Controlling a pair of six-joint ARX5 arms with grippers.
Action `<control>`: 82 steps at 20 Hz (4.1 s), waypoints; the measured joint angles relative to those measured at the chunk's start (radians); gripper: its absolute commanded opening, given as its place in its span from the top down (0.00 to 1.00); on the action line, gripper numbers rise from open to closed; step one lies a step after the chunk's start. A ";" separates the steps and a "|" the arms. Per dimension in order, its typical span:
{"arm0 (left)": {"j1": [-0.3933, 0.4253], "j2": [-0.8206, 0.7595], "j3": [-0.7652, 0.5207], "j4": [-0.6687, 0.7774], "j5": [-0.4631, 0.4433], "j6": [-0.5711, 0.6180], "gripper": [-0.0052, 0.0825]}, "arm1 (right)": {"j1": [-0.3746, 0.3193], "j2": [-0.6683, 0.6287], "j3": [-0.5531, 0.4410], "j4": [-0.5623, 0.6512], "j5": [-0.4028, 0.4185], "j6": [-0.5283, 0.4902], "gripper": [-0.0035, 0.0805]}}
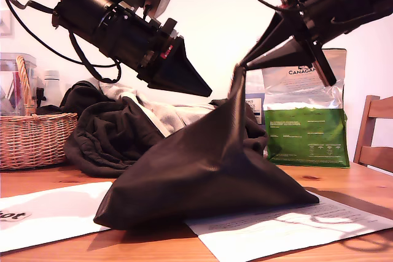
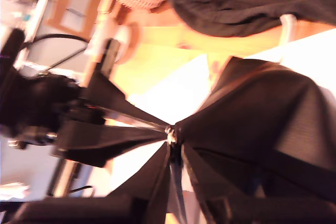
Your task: Open the zipper in the zip bag in front of you
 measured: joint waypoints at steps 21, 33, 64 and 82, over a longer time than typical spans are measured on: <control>-0.017 0.132 -0.002 0.233 0.134 0.144 0.66 | 0.007 0.000 0.000 -0.014 0.003 -0.015 0.97; -0.012 0.132 -0.002 0.246 0.190 0.117 0.96 | 0.010 0.000 0.000 -0.016 0.000 -0.031 0.97; -0.089 0.129 -0.003 0.210 -0.079 0.041 0.67 | 0.014 0.000 0.000 -0.037 0.076 -0.032 0.97; -0.073 0.129 -0.006 0.269 -0.015 0.012 0.89 | 0.015 0.000 0.000 -0.039 0.067 -0.032 0.97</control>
